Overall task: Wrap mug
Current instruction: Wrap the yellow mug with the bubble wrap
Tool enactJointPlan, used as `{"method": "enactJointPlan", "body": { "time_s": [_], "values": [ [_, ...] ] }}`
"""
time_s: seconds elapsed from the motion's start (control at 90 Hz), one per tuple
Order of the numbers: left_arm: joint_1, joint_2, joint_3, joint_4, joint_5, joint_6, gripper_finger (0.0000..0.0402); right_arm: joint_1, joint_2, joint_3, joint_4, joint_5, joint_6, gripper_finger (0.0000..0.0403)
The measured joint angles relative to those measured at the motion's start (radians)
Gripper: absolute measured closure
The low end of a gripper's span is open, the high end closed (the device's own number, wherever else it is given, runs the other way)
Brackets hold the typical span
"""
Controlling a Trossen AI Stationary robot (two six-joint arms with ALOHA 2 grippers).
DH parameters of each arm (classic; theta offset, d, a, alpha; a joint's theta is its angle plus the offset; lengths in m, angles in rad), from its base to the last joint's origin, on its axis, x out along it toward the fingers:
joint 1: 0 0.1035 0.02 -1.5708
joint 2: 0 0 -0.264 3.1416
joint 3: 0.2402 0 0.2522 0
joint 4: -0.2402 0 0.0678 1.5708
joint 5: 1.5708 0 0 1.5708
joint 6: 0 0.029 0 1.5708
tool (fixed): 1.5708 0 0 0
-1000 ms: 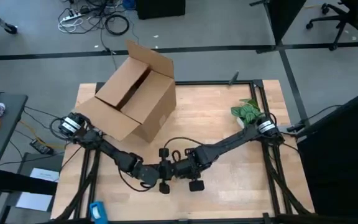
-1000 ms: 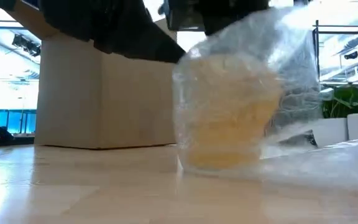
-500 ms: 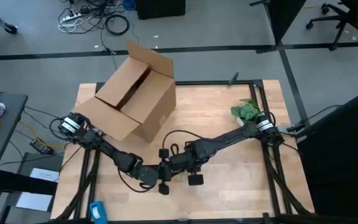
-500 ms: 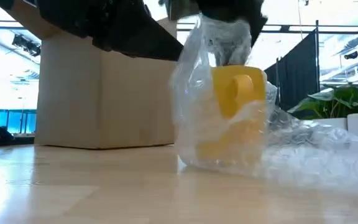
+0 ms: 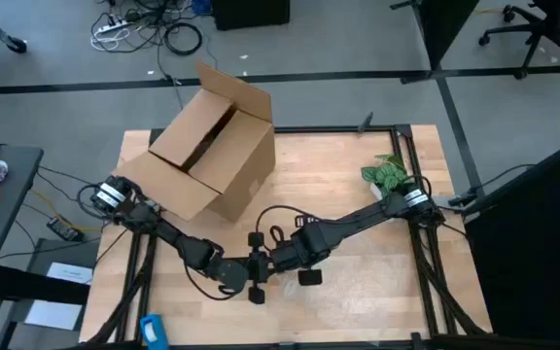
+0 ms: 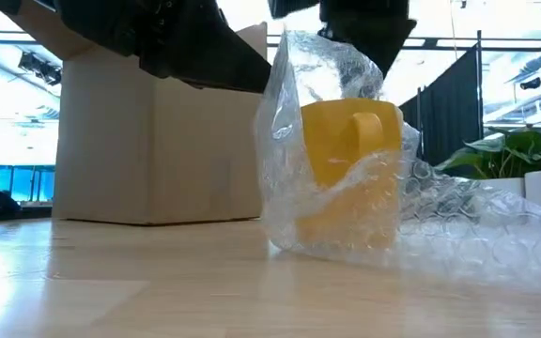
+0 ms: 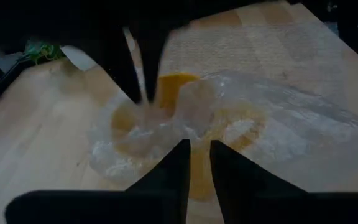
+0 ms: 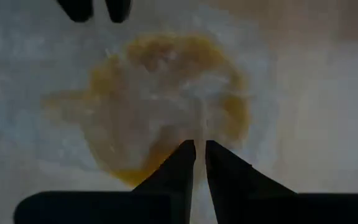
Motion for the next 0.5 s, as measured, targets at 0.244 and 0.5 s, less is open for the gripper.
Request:
{"method": "enactJointPlan", "body": {
  "time_s": [0.244,0.5],
  "values": [
    [0.015,0.026,0.000,0.044,-0.004,0.001,0.0353,-0.020,-0.003,-0.159,0.220,-0.083,-0.013,0.0383],
    [0.021,0.032,0.000,0.044,-0.003,0.006,0.0353,-0.029,-0.002,-0.093,0.160,-0.106,-0.031,0.0383]
  ]
}}
